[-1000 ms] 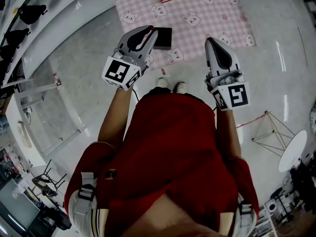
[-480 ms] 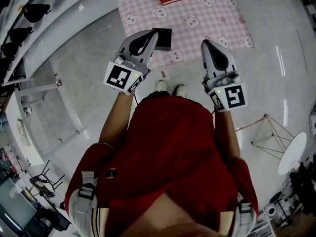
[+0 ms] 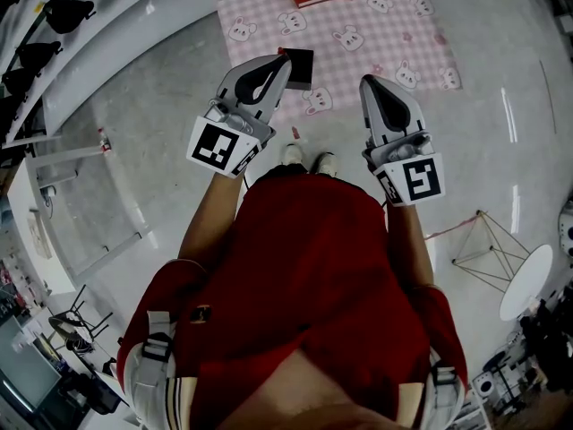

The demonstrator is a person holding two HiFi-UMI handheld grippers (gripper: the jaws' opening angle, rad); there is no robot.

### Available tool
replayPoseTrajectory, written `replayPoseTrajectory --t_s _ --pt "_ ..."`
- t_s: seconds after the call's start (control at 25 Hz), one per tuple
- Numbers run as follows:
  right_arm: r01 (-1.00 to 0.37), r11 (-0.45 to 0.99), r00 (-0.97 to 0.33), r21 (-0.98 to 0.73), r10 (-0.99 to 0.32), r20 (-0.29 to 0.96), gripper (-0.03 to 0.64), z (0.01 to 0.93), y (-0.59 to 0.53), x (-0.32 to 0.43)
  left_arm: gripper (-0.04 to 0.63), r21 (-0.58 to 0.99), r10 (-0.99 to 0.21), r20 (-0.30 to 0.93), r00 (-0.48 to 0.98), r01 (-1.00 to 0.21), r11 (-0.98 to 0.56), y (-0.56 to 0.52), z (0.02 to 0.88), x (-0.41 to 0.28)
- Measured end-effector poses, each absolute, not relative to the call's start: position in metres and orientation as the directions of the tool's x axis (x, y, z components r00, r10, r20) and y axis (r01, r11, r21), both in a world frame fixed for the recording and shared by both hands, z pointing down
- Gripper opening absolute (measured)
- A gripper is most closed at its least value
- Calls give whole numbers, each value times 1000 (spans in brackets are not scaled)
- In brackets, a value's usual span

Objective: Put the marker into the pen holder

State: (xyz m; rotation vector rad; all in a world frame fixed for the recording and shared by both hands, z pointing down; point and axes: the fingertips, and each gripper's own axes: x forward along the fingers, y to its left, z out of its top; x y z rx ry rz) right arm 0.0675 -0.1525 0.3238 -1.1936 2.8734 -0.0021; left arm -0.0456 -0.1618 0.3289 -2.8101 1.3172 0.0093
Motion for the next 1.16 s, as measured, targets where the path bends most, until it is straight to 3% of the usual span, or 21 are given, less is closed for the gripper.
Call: replayPoseTrajectory --t_s 1.16 --pt "-687 726 -726 -24 -687 -7 -2 332 -153 46 6 -42 -788 2 616 -787 -615 -168 339 -72"
